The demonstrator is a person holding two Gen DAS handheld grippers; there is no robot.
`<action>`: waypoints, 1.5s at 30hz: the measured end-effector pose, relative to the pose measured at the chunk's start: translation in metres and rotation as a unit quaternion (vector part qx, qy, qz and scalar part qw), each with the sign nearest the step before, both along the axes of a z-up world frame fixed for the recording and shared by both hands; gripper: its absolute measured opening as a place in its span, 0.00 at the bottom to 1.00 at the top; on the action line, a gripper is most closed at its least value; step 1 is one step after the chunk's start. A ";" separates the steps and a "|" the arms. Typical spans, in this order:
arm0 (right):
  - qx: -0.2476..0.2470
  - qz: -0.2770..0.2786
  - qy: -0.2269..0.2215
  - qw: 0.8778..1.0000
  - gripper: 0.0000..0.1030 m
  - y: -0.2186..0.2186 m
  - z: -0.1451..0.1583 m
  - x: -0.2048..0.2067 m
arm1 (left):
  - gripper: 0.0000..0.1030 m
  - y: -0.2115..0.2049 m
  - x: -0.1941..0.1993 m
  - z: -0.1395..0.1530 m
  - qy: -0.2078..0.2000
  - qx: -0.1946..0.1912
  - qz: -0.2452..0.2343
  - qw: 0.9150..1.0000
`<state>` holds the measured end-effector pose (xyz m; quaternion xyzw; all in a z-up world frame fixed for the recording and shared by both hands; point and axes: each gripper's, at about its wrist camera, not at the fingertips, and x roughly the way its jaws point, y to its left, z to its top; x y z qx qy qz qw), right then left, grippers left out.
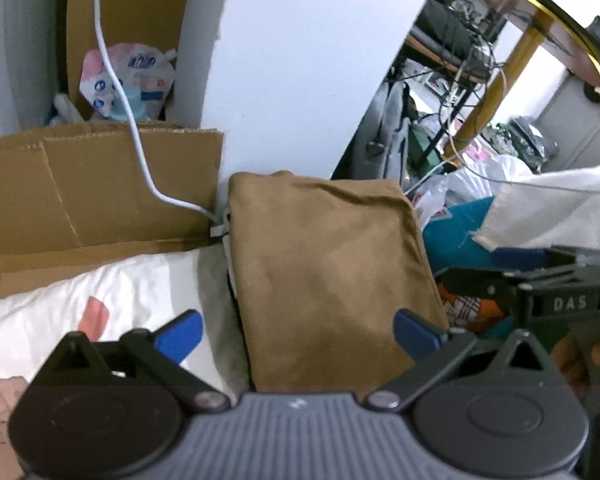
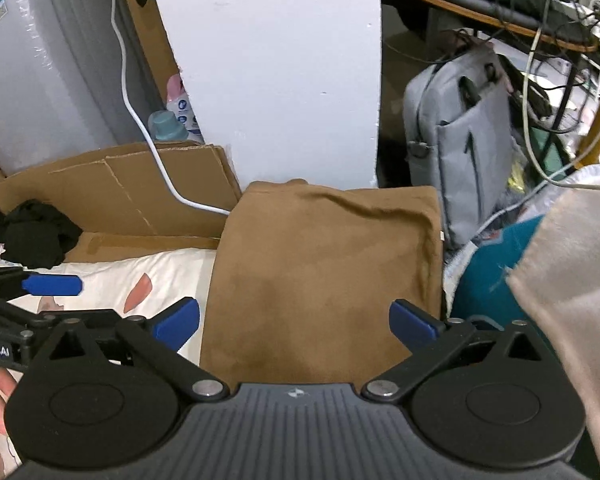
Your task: Fold clothes
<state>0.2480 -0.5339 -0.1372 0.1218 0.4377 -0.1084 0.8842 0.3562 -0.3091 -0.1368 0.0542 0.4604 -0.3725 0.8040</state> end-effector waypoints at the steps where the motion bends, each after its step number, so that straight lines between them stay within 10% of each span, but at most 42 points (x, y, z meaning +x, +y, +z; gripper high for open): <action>1: -0.006 -0.004 0.001 1.000 1.00 0.002 0.003 -0.003 | 1.00 0.002 -0.004 0.003 -0.004 0.008 0.006 1.000; 24: -0.053 0.000 -0.028 0.998 1.00 0.075 0.082 -0.091 | 1.00 0.083 -0.094 0.091 -0.072 -0.005 0.045 0.996; 32: -0.083 0.013 -0.082 0.993 1.00 0.110 0.107 -0.140 | 1.00 0.114 -0.148 0.120 -0.161 0.004 0.040 0.986; 45: -0.137 0.002 -0.120 0.983 1.00 0.143 0.132 -0.205 | 1.00 0.167 -0.195 0.143 -0.159 -0.027 0.069 0.984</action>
